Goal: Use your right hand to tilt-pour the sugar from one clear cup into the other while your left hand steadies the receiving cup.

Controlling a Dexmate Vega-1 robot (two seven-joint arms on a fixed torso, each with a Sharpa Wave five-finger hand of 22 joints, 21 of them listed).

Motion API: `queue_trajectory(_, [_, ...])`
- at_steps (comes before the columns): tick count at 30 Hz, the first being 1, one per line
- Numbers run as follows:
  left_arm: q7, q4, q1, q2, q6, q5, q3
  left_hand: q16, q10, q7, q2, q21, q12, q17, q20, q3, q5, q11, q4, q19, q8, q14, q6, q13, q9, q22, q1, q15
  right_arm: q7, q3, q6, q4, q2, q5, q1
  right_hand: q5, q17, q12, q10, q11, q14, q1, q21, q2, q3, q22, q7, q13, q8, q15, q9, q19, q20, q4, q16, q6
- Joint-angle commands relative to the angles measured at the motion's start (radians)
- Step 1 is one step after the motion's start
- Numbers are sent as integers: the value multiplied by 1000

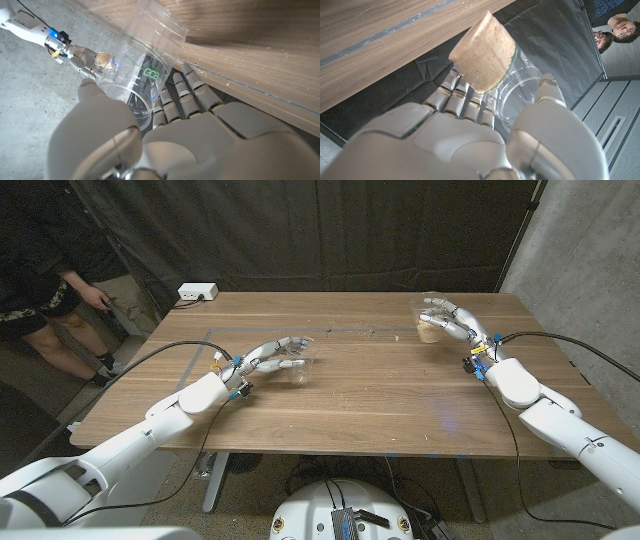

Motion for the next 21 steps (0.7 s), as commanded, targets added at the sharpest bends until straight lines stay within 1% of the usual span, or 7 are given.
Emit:
queue_trajectory(1, [17, -4, 16, -27, 3, -44, -10, 9, 7, 6, -3, 11, 6, 5, -3, -2, 5, -4, -6, 18, 4, 14, 12, 4, 3, 3, 18, -122, -7, 0, 10, 15, 9, 2, 7, -5, 4, 7, 3, -2, 10, 1, 7, 9, 0, 2, 0, 1, -1, -178, 0, 5, -120, 1, -3, 11])
queue_trajectory(5, [14, -15, 25, -29, 12, -72, -17, 21, 11, 8, 4, 19, 10, 8, -10, 1, 6, 1, -12, 40, 4, 51, 10, 5, 3, 3, 36, -125, -10, -2, 17, 26, 17, 2, 12, -5, 5, 7, 2, -3, 10, 1, 7, 10, 0, 2, 0, 1, -1, -178, 0, 5, -120, 1, -4, 10])
queue_trajectory(11, [10, -39, 33, -25, 27, -98, -27, 22, 15, 13, 10, 33, 15, 12, -20, 3, 5, -2, -20, 74, 6, 64, 12, 6, 4, 4, 57, -128, -15, -5, 25, 39, 27, 2, 14, -5, 6, 8, 3, -3, 10, 1, 7, 10, -1, 2, 0, 1, -1, -178, 0, 5, -120, 1, -5, 11])
queue_trajectory(14, [5, -33, 29, -32, 24, -112, -28, 23, 14, 16, 16, 41, 16, 15, -29, 6, 5, -2, -25, 95, 6, 71, 13, 6, 4, 4, 71, -130, -18, -7, 27, 43, 30, 2, 15, -5, 6, 8, 4, -3, 10, 1, 7, 10, -1, 2, 1, 1, -2, -178, 0, 4, -120, 1, -5, 11])
queue_trajectory(18, [-2, -15, 20, -48, 11, -129, -28, 34, 18, 17, 26, 48, 21, 21, -37, 11, 4, -2, -31, 109, 6, 106, 11, 7, 5, 5, 88, -140, -28, -5, 21, 38, 34, 0, 11, -5, 7, 7, 3, -6, 10, 2, 8, 11, -1, 2, 1, 2, -2, -179, 0, 5, -120, 1, -6, 11])
queue_trajectory(19, [-6, -9, 18, -53, 7, -137, -28, 38, 22, 17, 29, 49, 23, 22, -40, 12, 3, -1, -32, 112, 7, 117, 12, 7, 5, 5, 93, -143, -30, -5, 22, 38, 34, -1, 10, -5, 7, 8, 3, -2, 10, 2, 8, 11, -1, 2, 1, 2, -2, -179, 0, 5, -120, 1, -6, 11])
queue_trajectory(21, [-15, 1, 14, -61, 1, -152, -27, 47, 34, 20, 35, 54, 30, 27, -52, 15, 2, 2, -38, 123, 7, 146, 13, 8, 6, 6, 108, -148, -33, -4, 22, 37, 34, -3, 9, -6, 7, 8, 3, -2, 10, 2, 8, 11, -1, 2, 0, 2, -2, -178, 0, 4, -120, 1, -6, 12])
